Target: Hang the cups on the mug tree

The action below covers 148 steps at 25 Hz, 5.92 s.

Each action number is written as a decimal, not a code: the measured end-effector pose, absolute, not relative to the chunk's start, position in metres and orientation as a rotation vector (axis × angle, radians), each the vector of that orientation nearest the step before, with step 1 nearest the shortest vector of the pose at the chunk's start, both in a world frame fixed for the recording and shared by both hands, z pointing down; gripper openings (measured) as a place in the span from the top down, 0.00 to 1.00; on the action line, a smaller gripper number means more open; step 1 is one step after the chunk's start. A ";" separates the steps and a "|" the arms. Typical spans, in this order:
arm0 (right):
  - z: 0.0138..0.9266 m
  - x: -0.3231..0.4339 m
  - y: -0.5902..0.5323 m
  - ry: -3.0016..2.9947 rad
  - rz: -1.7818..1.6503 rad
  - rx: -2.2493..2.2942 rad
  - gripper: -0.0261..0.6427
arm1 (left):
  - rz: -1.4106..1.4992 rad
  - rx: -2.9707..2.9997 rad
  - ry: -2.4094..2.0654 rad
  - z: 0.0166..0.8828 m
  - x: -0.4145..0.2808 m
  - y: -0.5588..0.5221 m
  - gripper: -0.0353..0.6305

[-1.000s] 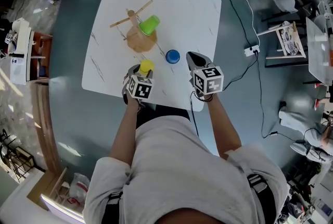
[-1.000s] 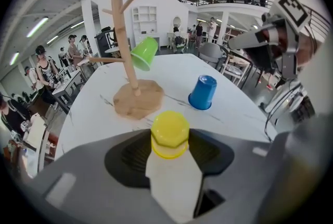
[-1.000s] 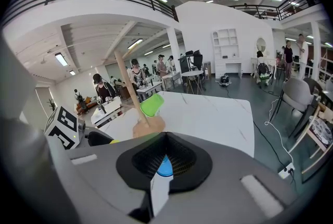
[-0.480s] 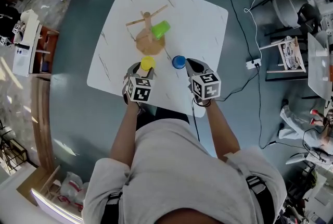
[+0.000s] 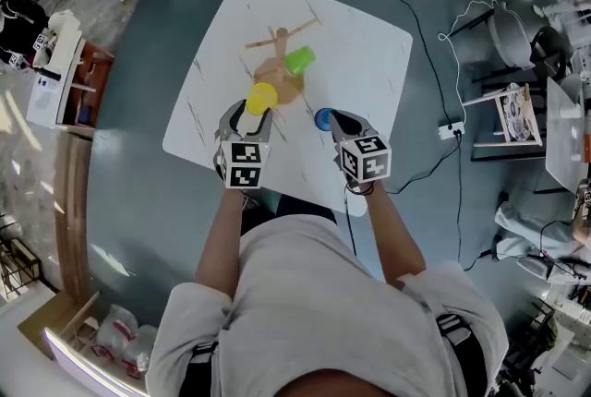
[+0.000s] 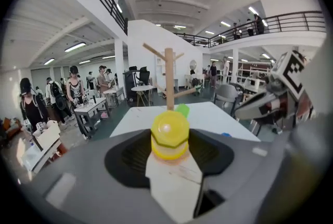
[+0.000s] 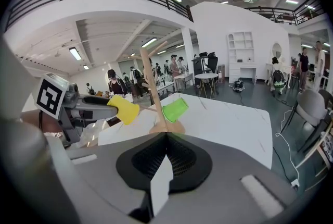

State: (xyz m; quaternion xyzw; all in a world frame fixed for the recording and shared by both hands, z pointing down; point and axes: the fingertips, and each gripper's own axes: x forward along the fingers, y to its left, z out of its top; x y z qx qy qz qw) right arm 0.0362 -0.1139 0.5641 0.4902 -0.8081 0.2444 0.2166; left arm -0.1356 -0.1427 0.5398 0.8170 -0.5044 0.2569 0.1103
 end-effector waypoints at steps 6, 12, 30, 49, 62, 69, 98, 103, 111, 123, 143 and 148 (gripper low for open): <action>0.566 0.026 -0.108 -2.237 0.668 1.333 0.96 | 0.681 2.422 -1.592 0.507 -0.155 -0.149 0.62; 0.562 0.019 -0.106 -2.238 0.653 1.324 0.96 | 0.411 2.478 -1.600 0.465 -0.169 -0.154 0.62; 0.545 -0.003 -0.105 -2.240 0.604 1.340 0.96 | 0.057 2.563 -1.536 0.389 -0.188 -0.165 0.62; 0.529 -0.002 -0.102 -2.282 0.601 1.418 0.96 | 0.081 2.550 -1.314 0.401 -0.156 -0.197 0.62; 0.532 0.007 -0.099 -2.276 0.628 1.410 0.96 | 0.204 2.550 -1.345 0.417 -0.144 -0.200 0.62; 0.532 0.012 -0.097 -2.276 0.631 1.407 0.96 | 0.231 2.531 -1.408 0.416 -0.147 -0.202 0.61; 0.555 0.016 -0.073 -2.251 0.689 1.380 0.96 | 0.484 2.406 -1.365 0.495 -0.143 -0.168 0.68; 0.566 0.017 -0.066 -2.245 0.730 1.375 0.96 | 0.668 2.481 -1.250 0.524 -0.100 -0.146 0.94; 0.583 0.032 -0.068 -2.234 0.772 1.385 0.96 | 0.816 2.499 -1.042 0.561 -0.043 -0.119 0.94; 0.615 0.045 -0.073 -2.148 0.757 1.281 0.96 | 0.860 2.426 -1.053 0.581 -0.040 -0.117 0.94; 0.640 0.062 -0.112 -2.112 0.629 1.228 0.85 | 0.906 2.272 -1.180 0.609 -0.062 -0.113 0.94; 0.650 0.066 -0.121 -2.072 0.613 1.215 0.71 | 0.902 2.236 -1.217 0.610 -0.068 -0.116 0.94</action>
